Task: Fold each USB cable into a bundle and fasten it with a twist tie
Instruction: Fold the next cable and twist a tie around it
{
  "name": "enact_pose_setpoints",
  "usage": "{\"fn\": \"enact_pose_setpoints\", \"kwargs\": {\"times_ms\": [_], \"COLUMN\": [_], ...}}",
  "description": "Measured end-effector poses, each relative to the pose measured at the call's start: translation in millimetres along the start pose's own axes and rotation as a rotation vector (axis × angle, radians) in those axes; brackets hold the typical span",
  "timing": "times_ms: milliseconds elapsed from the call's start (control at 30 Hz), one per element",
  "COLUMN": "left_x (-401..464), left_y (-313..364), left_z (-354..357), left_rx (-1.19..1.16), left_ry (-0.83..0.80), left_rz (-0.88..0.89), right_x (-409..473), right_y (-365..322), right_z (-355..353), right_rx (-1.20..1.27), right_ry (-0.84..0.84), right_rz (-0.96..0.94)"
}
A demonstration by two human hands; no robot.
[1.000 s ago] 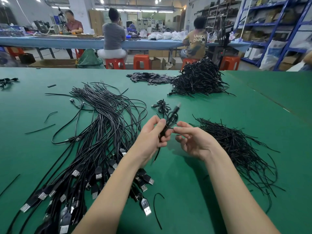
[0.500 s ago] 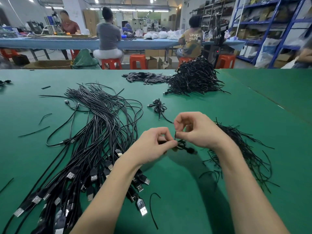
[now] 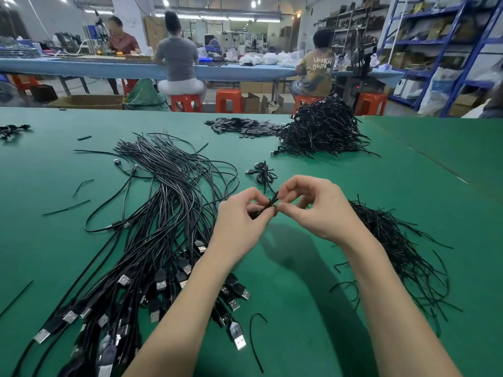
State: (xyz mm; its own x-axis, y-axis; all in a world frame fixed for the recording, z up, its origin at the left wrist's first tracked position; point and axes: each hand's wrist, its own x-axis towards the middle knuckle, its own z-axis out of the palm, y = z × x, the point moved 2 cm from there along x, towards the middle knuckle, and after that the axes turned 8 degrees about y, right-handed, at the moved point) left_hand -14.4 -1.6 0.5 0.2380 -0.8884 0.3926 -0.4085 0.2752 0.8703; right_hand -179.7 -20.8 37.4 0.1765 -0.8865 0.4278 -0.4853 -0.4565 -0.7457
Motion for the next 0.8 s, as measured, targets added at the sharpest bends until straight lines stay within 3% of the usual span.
{"fn": "enact_pose_setpoints", "kwargs": {"times_ms": [267, 633, 733, 800], "left_x": [-3, -1, -3, 0], "left_y": [3, 4, 5, 2], "left_z": [1, -3, 0, -1], "left_rx": [0.205, 0.443, 0.401, 0.309], "left_ry": [0.029, -0.047, -0.008, -0.047], "left_rz": [0.229, 0.247, 0.183, 0.023], "right_x": [1, 2, 0, -3], "right_y": [-7, -3, 3, 6], "right_z": [3, 13, 18, 21], "right_rx": [-0.331, -0.456, -0.432, -0.414], "right_ry": [0.073, 0.088, 0.103, 0.112], "right_rz": [-0.038, -0.044, -0.052, -0.063]}}
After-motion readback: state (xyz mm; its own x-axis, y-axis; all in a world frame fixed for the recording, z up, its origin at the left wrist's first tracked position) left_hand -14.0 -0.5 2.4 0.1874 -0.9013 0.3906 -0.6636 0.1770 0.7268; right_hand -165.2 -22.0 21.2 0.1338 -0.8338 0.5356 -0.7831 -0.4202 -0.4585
